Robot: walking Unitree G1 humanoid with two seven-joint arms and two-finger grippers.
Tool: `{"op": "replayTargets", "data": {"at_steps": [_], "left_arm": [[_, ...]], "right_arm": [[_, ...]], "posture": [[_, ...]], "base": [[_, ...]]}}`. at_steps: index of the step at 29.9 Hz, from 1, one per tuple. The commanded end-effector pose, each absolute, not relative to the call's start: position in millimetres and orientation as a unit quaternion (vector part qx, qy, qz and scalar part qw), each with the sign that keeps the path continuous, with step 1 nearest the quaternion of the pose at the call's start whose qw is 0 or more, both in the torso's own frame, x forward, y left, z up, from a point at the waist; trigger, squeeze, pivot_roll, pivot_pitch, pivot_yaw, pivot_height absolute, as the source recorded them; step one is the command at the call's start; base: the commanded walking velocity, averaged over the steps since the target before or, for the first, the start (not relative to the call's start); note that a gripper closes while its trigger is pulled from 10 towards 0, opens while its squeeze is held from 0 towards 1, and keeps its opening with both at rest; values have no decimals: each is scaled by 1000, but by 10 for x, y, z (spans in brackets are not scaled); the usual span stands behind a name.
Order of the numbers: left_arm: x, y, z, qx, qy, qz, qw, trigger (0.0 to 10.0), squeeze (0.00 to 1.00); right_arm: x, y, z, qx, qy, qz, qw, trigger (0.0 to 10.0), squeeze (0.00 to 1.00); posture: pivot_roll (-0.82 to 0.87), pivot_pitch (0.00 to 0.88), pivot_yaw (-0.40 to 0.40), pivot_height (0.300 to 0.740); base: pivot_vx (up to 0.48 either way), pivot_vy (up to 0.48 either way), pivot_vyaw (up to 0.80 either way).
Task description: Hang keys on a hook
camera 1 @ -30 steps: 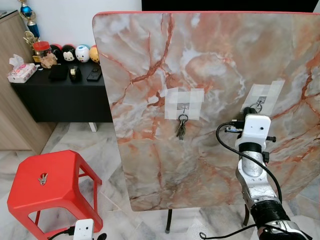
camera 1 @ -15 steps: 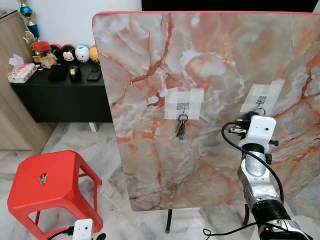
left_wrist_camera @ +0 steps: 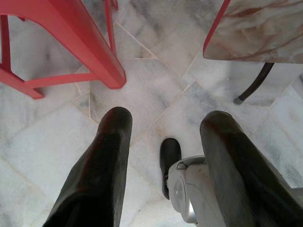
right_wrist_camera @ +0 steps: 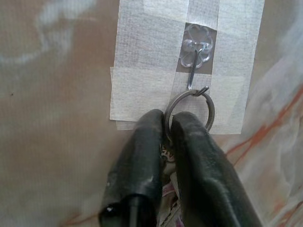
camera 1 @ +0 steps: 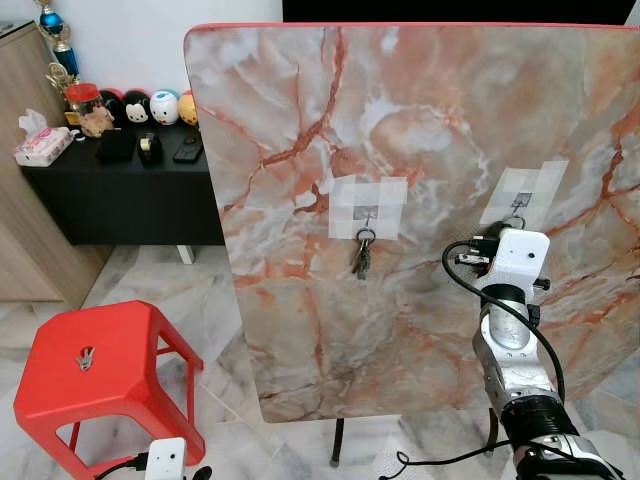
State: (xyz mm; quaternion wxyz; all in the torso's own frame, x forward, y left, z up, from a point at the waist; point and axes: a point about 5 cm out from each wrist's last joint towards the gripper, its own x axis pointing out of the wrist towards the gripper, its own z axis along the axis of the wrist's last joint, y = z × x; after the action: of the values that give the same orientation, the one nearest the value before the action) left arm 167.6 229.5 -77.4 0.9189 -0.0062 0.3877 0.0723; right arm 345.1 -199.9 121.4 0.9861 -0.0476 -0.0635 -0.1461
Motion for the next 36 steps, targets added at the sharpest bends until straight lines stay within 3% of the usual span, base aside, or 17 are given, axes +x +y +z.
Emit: {"op": "replayTargets", "data": {"at_steps": [1,8,12,13,14,15,21,23,24,27,36], "left_arm": [[1637,2305,-795,2,400,68,914,10000,0],[1632,2298,-799,0,400,68,914,10000,0],[1625,2283,-805,0,401,67,913,10000,0],[1624,2278,-807,0,402,66,913,10000,0],[1624,2278,-807,0,402,66,913,10000,0],[1625,2271,-808,0,402,65,913,10000,0],[1635,2259,-806,-1,400,64,914,10000,0],[1636,2255,-807,-1,401,63,914,10000,0],[1637,2250,-809,0,402,62,914,10000,0],[1640,2242,-810,0,402,63,914,10000,0],[1643,2241,-813,7,408,57,911,10000,0]], "right_arm": [[3467,-1986,1221,-40,-61,-144,987,10000,1000],[3395,-1947,1160,-32,-65,-130,989,10000,1000],[3236,-1802,1092,-15,-84,-71,994,10000,1000],[3167,-1769,1046,-18,-83,-60,995,10000,286],[3167,-1769,1046,-18,-83,-60,995,10000,286],[3063,-1740,951,-21,-72,-50,996,10000,0],[2825,-1691,546,-20,15,-24,999,10000,0],[2670,-1698,106,-24,137,-16,990,10000,0],[2543,-1711,-173,-30,233,-16,972,10000,0],[2280,-1774,-487,-16,325,-43,945,10000,0],[1676,-1760,-921,97,474,-120,867,10000,0]], "posture": [[148,0,-27,740],[148,0,-31,740],[142,0,-31,740],[141,0,-32,740],[141,0,-32,740],[142,0,-32,740],[137,0,-31,740],[134,0,-30,740],[134,0,-30,740],[140,0,-26,740],[128,0,-11,740]], "base": [[0,0,0],[0,0,0],[0,0,0],[0,0,0],[0,0,0],[0,0,0],[0,0,0],[0,0,0],[0,0,0],[0,0,0],[0,0,0]]}}
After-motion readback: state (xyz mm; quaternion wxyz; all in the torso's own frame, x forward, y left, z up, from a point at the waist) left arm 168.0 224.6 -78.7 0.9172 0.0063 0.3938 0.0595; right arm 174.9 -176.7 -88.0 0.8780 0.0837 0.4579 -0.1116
